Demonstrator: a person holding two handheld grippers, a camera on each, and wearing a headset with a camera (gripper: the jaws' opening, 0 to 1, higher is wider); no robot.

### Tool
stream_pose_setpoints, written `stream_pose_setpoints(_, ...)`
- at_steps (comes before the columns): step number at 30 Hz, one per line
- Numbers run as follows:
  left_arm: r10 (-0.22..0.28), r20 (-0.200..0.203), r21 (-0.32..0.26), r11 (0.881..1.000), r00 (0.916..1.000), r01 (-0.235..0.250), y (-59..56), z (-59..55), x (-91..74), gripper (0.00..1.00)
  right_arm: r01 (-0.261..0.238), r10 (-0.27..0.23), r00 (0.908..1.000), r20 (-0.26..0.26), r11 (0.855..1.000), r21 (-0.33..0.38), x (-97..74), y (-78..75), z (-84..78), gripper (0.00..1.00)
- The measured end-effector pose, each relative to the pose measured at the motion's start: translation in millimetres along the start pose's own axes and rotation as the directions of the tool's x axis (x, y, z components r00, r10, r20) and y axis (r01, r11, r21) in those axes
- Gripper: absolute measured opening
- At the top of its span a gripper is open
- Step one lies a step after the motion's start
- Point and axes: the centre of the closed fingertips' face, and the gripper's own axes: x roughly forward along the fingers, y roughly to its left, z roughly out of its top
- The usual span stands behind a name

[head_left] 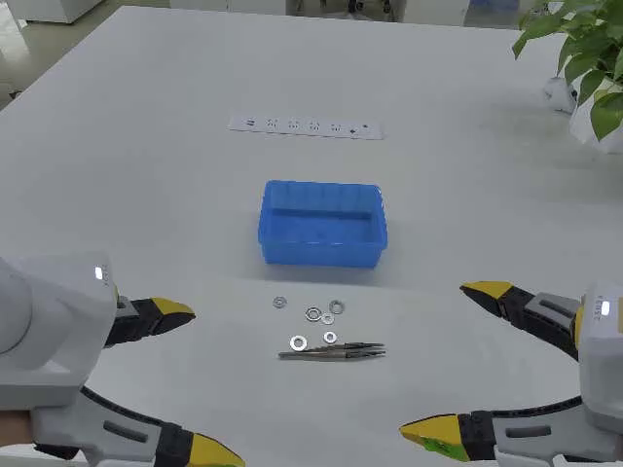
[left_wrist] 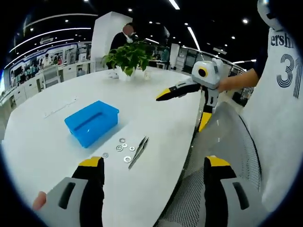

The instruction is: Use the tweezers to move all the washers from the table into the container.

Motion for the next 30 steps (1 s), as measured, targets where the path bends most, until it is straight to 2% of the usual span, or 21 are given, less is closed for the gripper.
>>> stream_pose_setpoints(7,0.005,0.008,0.007,1.000,1.0000,-0.005,4.5,1.9,-1.0,0.96,-0.016,0.016,0.9997,-0.017,1.000,-0.015,-0.4,0.9,-3.2,0.94)
stream_pose_setpoints(11,0.008,-0.012,0.031,0.999,0.9999,-0.008,7.2,0.2,-2.2,0.98,-0.025,0.025,0.9994,-0.022,0.999,-0.024,0.1,1.9,-4.5,0.96)
stream_pose_setpoints(16,0.018,-0.004,0.016,1.000,0.9998,-0.018,11.3,1.6,-4.3,0.99,-0.025,0.024,0.9995,-0.022,0.999,-0.026,0.3,0.8,-3.7,0.98)
stream_pose_setpoints(26,0.017,-0.041,0.034,0.999,0.9990,-0.015,11.6,-4.4,-4.9,0.99,-0.023,0.022,0.9994,-0.027,0.999,-0.027,-1.3,0.3,-4.8,1.00)
stream_pose_setpoints(30,0.010,-0.022,0.014,1.000,0.9997,-0.010,8.8,-1.7,-3.3,0.99,-0.031,0.031,0.9991,-0.029,0.999,-0.023,-1.7,2.4,-5.3,1.00)
